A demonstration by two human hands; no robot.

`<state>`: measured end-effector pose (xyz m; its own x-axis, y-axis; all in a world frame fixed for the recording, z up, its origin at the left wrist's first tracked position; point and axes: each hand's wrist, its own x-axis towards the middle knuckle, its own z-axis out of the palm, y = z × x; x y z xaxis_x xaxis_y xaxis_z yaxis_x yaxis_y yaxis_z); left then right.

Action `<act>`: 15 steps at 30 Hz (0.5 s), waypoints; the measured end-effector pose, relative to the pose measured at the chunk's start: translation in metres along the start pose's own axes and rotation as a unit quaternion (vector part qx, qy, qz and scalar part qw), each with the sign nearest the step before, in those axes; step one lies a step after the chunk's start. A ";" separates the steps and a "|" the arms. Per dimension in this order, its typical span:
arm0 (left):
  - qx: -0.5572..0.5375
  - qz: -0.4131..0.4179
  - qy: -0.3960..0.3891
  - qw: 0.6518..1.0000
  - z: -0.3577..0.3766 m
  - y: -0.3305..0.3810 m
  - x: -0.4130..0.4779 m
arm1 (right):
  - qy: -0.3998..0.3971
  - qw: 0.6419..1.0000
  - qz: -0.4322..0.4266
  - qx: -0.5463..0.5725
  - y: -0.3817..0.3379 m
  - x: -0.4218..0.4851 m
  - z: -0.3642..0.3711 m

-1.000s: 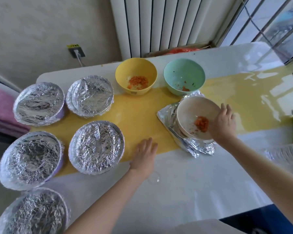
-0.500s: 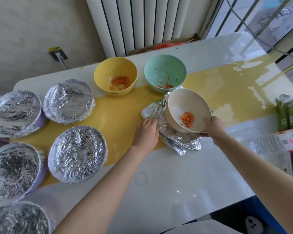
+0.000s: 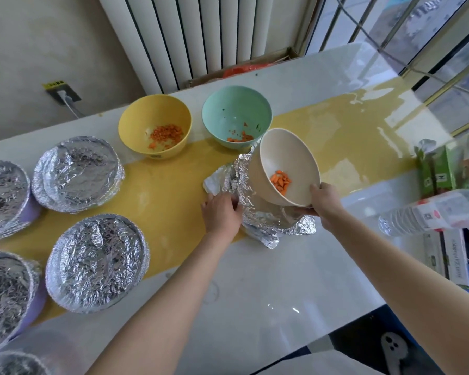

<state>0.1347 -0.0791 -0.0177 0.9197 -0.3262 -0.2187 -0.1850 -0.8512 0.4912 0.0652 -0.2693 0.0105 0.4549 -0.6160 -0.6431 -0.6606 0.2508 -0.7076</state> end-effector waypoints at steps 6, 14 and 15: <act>-0.167 -0.011 0.048 0.985 -0.009 0.002 -0.007 | 0.007 0.999 -0.009 0.033 -0.002 -0.001 -0.004; -0.184 0.050 0.163 0.968 -0.033 -0.019 -0.019 | 0.015 0.998 -0.023 0.053 0.001 0.000 0.000; -0.193 0.050 0.178 0.964 -0.039 -0.020 -0.020 | 0.016 0.998 -0.023 0.053 0.002 -0.001 0.001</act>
<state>0.1336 -0.0400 0.0097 0.9769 -0.1793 0.1159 -0.2005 -0.5845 0.7863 0.0642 -0.2677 0.0097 0.4623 -0.6517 -0.6013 -0.5716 0.2994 -0.7639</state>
